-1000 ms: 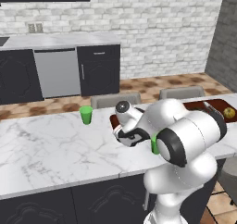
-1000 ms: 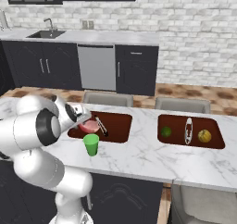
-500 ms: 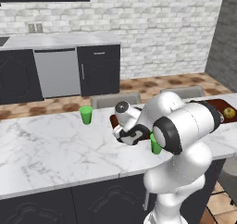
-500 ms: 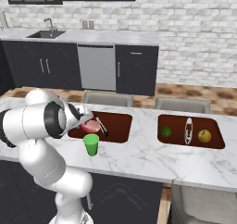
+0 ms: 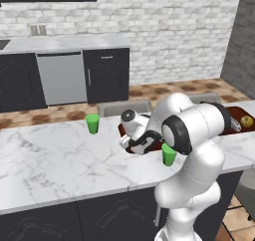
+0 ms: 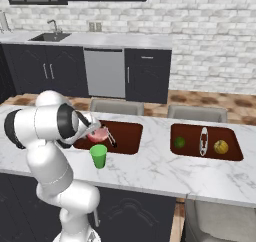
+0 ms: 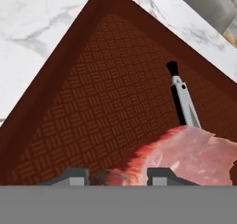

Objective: Gather the squash and lime from the fridge and place them on a tray on the dining counter. Then gather the fish and steak from the fridge and place them on the other tray.

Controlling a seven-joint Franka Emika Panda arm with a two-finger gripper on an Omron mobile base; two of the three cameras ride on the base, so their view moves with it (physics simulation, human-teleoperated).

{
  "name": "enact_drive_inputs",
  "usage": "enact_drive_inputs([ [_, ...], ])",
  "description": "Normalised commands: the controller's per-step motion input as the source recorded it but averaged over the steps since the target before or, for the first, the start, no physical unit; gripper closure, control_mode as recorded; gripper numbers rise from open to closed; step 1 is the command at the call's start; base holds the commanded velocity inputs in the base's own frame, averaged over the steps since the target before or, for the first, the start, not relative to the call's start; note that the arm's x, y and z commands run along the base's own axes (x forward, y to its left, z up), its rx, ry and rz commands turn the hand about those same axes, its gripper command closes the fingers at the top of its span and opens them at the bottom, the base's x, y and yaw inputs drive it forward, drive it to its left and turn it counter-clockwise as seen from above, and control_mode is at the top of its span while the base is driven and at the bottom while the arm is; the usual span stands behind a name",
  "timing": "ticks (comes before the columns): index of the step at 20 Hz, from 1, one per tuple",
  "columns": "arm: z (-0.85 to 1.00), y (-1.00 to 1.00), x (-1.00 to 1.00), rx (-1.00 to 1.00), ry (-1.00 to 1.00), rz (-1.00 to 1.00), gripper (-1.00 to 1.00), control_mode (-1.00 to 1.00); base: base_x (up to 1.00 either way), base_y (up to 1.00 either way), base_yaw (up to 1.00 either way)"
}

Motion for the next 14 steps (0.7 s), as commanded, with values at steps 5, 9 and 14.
enact_drive_inputs([
  [5, 0.00, 0.00, -0.08, 0.00, 0.00, 0.00, -1.00, -1.00, 0.00, 0.00, 0.00],
  [9, 0.15, 0.03, -0.16, 0.03, 0.00, 0.00, -1.00, -1.00, 0.00, 0.00, 0.00],
  [14, 0.32, 0.16, -0.07, 0.03, 0.00, -0.02, -1.00, -1.00, 0.00, 0.00, 0.00],
])
